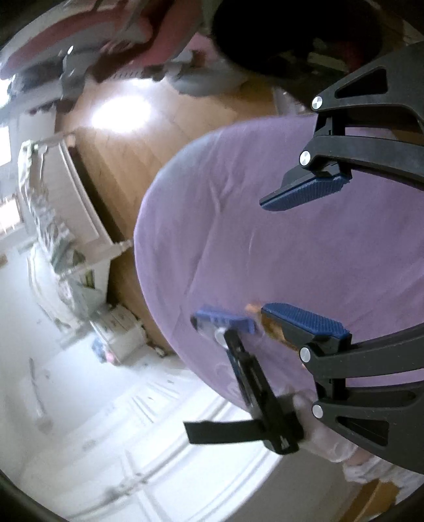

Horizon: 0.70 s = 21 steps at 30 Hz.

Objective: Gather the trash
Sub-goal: 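Move both tools back over the rug toward the remaining items, then grasp the blue tube with the right tool while the left tool grasps the white lid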

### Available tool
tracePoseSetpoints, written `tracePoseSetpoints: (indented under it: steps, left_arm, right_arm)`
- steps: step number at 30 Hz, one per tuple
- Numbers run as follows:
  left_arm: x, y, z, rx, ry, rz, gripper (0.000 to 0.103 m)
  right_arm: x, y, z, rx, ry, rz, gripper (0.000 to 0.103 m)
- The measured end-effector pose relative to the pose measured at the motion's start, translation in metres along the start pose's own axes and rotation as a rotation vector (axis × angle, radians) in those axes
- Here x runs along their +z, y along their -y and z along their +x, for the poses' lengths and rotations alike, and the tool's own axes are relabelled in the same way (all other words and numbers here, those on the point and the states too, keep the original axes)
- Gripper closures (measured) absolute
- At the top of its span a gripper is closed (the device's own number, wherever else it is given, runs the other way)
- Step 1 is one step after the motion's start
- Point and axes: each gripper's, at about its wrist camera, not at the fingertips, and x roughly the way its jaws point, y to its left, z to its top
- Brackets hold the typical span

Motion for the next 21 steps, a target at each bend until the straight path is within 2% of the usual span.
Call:
tracePoseSetpoints:
  steps: [2, 6, 11, 17, 18, 19, 20, 21]
  left_arm:
    - [-0.001, -0.005, -0.001, -0.024, 0.002, -0.013, 0.067]
    - [-0.008, -0.021, -0.012, -0.025, 0.025, -0.044, 0.067]
    - [-0.015, -0.039, -0.032, -0.045, 0.057, -0.101, 0.067]
    - [-0.020, -0.053, -0.055, -0.051, 0.092, -0.124, 0.067]
    - [-0.022, -0.054, -0.059, -0.053, 0.098, -0.126, 0.067]
    - [-0.023, -0.055, -0.061, -0.056, 0.102, -0.127, 0.067]
    - [-0.023, -0.055, -0.062, -0.059, 0.105, -0.127, 0.067]
    - [-0.026, -0.055, -0.064, -0.060, 0.108, -0.125, 0.067]
  right_arm:
    - [0.009, -0.017, 0.012, 0.005, -0.014, -0.040, 0.044]
    - [0.026, -0.050, 0.043, 0.006, -0.058, -0.130, 0.044]
    - [0.042, -0.098, 0.097, -0.019, -0.147, -0.265, 0.044]
    - [0.048, -0.124, 0.154, -0.137, -0.234, -0.364, 0.045]
    - [0.048, -0.125, 0.160, -0.163, -0.237, -0.379, 0.054]
    - [0.047, -0.130, 0.163, -0.200, -0.221, -0.416, 0.069]
    - [0.047, -0.131, 0.163, -0.189, -0.221, -0.420, 0.078]
    - [0.047, -0.130, 0.164, -0.190, -0.224, -0.412, 0.082]
